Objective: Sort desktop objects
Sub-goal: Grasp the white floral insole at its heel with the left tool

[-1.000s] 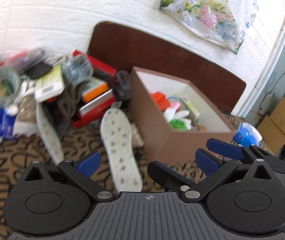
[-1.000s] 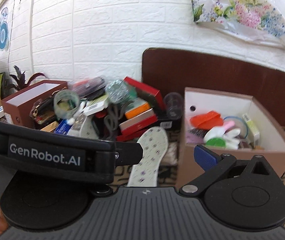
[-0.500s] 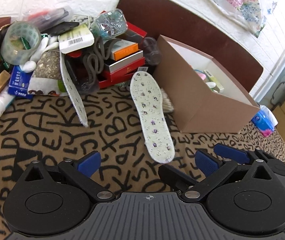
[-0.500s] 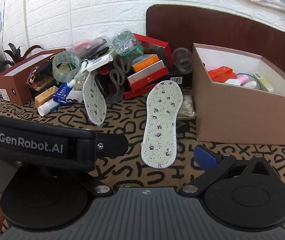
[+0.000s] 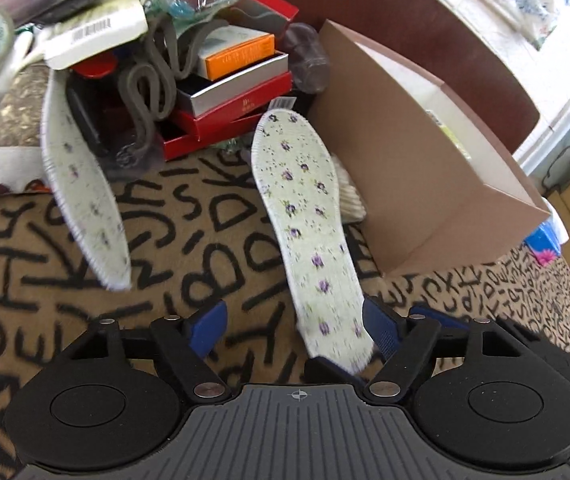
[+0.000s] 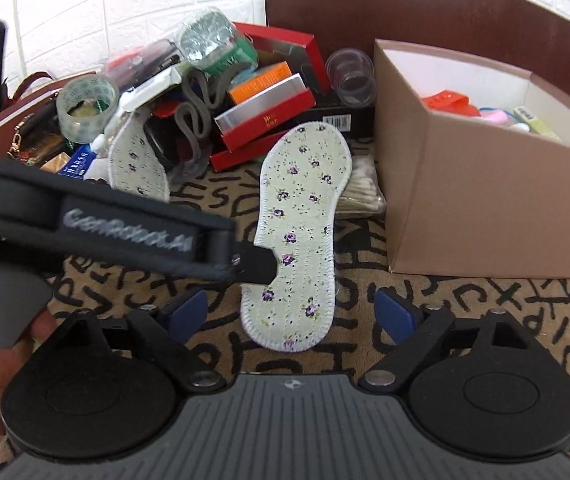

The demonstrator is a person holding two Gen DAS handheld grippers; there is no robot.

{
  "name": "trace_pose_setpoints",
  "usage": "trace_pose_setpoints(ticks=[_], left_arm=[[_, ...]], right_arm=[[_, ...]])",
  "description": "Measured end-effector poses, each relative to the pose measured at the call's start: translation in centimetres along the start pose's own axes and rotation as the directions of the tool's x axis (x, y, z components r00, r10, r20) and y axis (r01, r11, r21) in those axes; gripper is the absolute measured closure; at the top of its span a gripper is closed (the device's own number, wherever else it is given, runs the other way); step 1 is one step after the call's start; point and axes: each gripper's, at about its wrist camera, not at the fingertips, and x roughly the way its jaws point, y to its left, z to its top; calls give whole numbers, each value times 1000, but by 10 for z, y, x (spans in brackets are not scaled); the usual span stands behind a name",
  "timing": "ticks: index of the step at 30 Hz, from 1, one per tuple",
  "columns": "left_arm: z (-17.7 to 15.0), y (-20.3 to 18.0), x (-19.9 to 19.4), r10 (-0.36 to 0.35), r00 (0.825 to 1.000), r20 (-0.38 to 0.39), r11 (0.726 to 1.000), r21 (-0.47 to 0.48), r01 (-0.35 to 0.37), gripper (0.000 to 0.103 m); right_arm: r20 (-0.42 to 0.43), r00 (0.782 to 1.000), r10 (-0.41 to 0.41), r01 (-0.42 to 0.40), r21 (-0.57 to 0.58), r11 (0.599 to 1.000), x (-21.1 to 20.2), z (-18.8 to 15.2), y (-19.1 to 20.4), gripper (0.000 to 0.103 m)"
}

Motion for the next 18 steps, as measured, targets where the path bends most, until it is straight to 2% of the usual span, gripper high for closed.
trace_pose_setpoints(ticks=[7,11,14,15,16,18], left_arm=[[15,1,24,-29,999,-22,1000,-13,29,19],[22,-1,32,-42,999,-24,999,1,42,23],[26,-1,35,-43,998,-37,999,-4,43,39],[26,0,35,-44,998,-40,999,-6,43,47],[26,1,36,-52,998,-43,999,-11,51,54],[25,2,35,-63,997,-51,998,-21,62,56]], right_arm=[[-19,1000,13,-13,-1,1000,20,6,-3,27],[-32,999,19,-19,4,1000,30,6,-6,28],[-35,999,22,-22,-3,1000,35,6,-5,35],[-33,999,22,-22,-7,1000,35,6,-5,39],[-32,999,21,-21,-11,1000,35,6,-4,39],[-34,999,22,-22,-16,1000,34,6,-3,39]])
